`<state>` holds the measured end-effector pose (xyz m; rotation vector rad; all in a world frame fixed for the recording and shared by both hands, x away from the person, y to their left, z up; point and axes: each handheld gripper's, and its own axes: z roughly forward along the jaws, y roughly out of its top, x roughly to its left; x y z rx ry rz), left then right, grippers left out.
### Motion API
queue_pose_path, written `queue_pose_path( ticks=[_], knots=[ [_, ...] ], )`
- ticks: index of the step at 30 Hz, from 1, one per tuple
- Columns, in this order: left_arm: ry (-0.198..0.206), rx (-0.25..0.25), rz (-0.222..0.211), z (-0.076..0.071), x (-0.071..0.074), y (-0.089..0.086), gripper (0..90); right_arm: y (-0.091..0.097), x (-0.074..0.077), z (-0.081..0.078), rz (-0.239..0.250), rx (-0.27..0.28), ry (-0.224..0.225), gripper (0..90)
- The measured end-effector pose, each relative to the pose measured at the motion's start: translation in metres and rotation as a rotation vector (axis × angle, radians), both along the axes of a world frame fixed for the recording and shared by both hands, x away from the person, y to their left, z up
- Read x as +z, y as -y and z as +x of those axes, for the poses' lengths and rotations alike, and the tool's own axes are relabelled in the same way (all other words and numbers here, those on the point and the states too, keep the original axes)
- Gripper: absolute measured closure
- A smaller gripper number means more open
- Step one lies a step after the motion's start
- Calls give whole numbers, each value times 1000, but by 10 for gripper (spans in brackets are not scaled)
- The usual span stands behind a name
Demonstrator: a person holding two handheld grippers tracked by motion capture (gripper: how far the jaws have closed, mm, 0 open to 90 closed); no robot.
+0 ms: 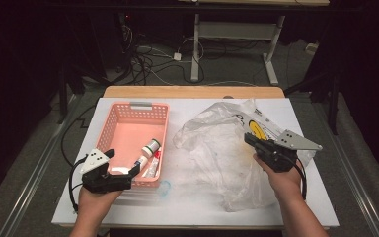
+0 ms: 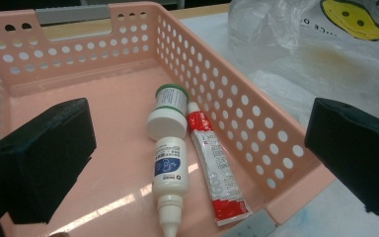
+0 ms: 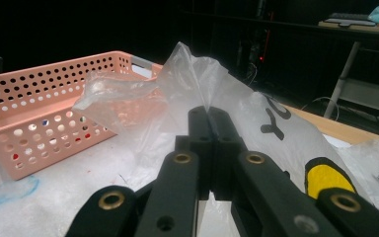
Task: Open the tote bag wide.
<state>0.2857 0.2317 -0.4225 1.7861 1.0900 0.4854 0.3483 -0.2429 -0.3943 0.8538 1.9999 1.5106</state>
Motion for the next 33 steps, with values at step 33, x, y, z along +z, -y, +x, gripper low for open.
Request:
queue_pose_path(
  ticks=[33],
  knots=[
    [-164,-94,85,84,28,40,69,6,0,3,38,-7,-20,900]
  ],
)
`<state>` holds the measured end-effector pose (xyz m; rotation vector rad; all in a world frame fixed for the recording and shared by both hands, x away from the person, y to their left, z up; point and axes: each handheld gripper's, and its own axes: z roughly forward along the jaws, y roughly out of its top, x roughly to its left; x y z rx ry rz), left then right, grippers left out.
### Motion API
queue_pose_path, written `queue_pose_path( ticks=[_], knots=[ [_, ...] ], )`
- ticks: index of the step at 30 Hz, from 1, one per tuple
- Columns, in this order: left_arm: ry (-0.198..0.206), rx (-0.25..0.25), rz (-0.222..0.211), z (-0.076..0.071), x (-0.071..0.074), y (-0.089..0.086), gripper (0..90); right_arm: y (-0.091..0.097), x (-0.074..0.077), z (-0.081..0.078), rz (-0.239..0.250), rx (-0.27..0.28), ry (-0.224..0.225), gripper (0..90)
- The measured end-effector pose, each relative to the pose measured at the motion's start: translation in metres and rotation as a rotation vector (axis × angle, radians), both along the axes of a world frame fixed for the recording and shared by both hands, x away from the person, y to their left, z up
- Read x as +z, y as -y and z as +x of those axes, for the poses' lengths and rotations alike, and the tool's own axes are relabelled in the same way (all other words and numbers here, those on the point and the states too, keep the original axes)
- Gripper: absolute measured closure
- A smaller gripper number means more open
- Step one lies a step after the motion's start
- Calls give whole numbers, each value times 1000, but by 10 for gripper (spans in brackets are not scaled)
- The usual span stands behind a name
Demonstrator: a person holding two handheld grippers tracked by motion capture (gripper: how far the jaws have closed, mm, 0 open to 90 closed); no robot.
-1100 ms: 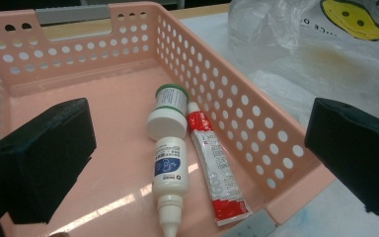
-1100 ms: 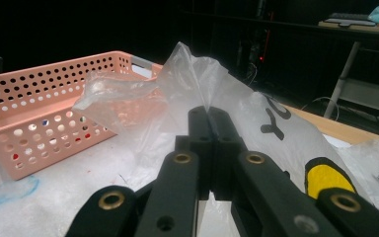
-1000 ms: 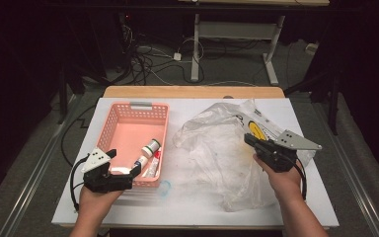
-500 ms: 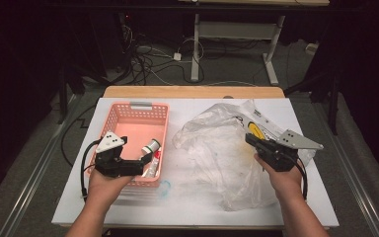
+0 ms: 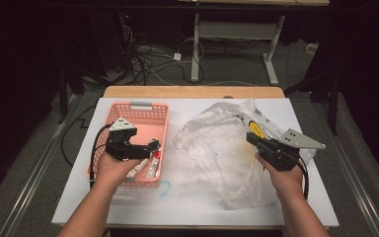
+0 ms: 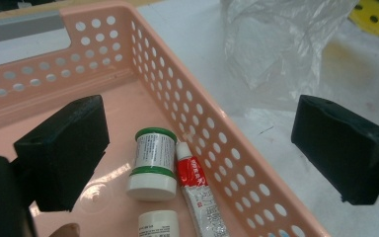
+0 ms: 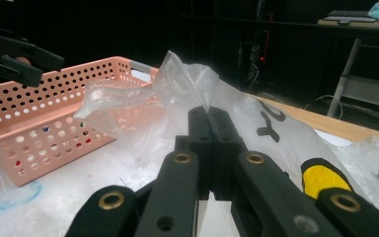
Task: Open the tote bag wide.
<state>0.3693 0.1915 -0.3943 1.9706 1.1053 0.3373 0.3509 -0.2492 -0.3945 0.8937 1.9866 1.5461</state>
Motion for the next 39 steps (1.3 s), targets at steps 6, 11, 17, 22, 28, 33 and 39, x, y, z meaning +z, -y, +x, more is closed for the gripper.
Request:
queue_pose_path(
  ticks=[6,11,17,22,28,33,39],
  knots=[
    [-63,-14,39,11,-7,5,100,1,-1,2,0,3,-4,900],
    [-122,-23,54,16,-12,7,154,1,-1,1,1,4,-5,900],
    [-166,-47,64,21,-16,9,252,1,0,1,6,11,-3,900],
    [-219,-65,71,27,-19,9,375,2,0,1,2,12,2,900],
    [-241,-87,113,29,-20,16,516,3,0,1,7,5,-5,900],
    [-260,-87,118,31,-20,17,557,3,0,1,5,5,-3,900],
    [-328,-94,191,35,-23,20,557,3,0,2,1,9,-4,900]
  ],
)
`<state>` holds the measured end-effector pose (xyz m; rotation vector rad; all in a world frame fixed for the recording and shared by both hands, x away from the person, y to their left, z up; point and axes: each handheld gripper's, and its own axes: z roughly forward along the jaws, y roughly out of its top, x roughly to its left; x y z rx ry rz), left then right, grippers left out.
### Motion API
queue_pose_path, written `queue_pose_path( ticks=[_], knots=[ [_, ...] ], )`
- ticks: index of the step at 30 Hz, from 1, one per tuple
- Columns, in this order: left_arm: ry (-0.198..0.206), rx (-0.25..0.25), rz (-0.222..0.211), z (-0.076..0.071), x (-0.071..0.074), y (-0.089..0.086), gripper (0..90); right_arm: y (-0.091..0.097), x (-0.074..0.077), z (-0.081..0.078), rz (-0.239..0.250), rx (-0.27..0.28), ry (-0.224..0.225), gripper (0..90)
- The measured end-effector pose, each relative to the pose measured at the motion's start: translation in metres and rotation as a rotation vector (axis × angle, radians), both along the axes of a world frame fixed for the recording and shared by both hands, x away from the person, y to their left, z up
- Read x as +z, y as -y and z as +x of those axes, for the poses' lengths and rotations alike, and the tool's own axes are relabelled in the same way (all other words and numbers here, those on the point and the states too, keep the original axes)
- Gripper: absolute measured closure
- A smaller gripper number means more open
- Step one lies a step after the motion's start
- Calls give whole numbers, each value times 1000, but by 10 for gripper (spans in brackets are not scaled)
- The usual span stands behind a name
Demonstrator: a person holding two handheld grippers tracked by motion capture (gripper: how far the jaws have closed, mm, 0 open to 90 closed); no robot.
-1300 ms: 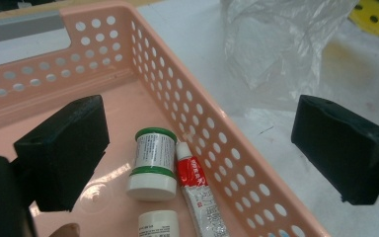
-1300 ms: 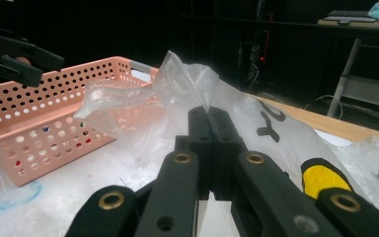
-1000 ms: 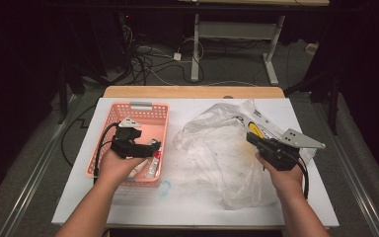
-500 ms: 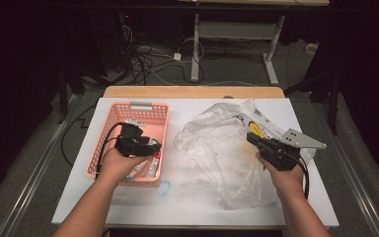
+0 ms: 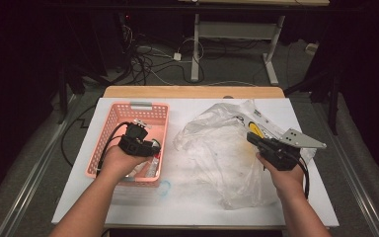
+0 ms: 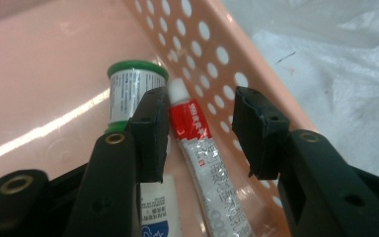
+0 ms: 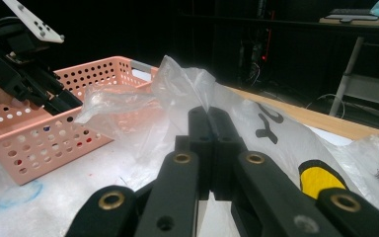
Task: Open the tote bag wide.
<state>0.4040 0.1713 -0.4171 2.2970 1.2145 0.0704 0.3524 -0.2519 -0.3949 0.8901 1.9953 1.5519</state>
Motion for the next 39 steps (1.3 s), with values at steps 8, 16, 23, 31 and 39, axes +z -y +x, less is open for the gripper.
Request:
queue_pose_path(
  ticks=[8,16,23,31,39],
  knots=[
    [-110,9,57,8,-8,6,582,0,-1,1,1,-1,-2,900],
    [-155,-7,173,18,-20,21,592,0,-1,0,-2,-5,-7,900],
    [-156,-11,162,20,-21,19,590,-1,-5,2,-7,-1,-22,900],
    [-161,-9,165,19,-21,19,574,-1,-5,0,-7,3,-23,900],
    [-148,-21,159,18,-22,19,596,-1,-5,1,-10,5,-23,900]
  ],
)
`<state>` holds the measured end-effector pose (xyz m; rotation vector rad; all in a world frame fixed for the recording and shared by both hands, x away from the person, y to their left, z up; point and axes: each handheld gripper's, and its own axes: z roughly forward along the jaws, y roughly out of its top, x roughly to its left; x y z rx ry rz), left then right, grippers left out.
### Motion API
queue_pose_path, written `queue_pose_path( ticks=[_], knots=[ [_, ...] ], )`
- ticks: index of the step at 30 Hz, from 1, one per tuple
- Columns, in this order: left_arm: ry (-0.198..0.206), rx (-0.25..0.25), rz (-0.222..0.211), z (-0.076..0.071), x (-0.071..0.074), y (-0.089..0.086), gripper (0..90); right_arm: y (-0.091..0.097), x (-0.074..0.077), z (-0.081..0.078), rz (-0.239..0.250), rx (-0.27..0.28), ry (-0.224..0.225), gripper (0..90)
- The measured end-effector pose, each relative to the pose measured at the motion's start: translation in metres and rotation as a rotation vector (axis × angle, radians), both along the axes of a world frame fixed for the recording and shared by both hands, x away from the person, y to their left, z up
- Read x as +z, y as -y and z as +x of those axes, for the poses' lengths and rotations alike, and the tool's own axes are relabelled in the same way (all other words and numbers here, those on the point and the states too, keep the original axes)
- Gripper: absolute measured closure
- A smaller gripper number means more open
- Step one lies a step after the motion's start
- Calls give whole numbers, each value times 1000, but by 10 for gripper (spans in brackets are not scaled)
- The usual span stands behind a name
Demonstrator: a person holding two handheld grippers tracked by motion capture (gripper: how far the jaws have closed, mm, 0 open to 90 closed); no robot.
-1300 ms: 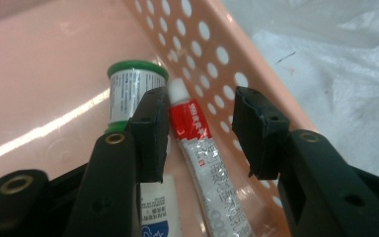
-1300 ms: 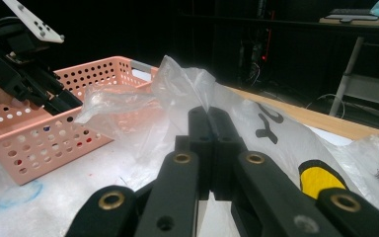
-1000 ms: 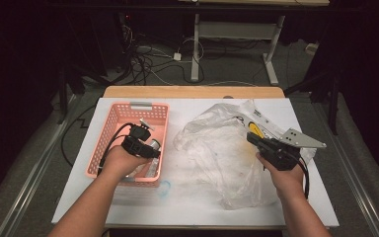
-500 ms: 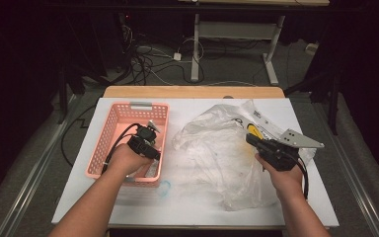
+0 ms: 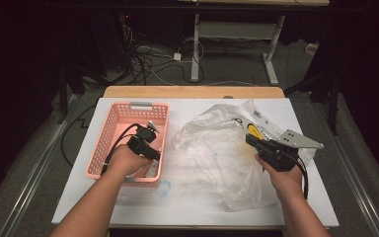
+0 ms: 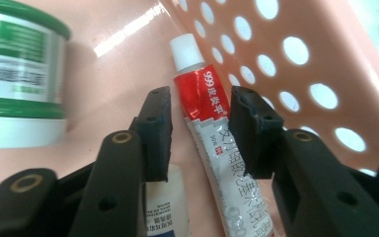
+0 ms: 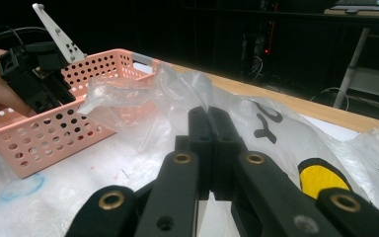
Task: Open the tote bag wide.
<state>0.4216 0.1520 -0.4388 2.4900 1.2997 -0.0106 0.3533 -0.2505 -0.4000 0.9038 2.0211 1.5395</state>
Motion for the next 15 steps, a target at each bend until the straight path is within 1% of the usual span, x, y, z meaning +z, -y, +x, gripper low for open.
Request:
queue_pose_path(
  ticks=[2,4,5,8,9,11,13,14,15],
  knots=[
    [-11,0,-18,1,0,-1,622,0,0,0,1,-2,-2,900],
    [-26,12,-50,2,0,-5,620,0,0,0,1,-2,2,900],
    [-31,13,-54,2,0,-6,610,0,0,0,4,-3,1,900],
    [-57,17,-86,3,1,-11,583,0,0,0,5,-5,0,900],
    [-68,19,-89,4,0,-12,561,0,0,-1,3,-4,0,900],
    [-76,14,-76,4,-1,-11,544,-1,0,-1,0,-2,0,900],
    [-76,1,-44,4,-3,-8,541,-1,0,0,-2,-1,1,900],
    [-77,0,-38,5,-4,-7,540,-2,0,-1,-2,-1,0,900],
    [-72,-3,-6,5,-6,-5,539,-2,0,-1,-2,-1,2,900]
  ],
)
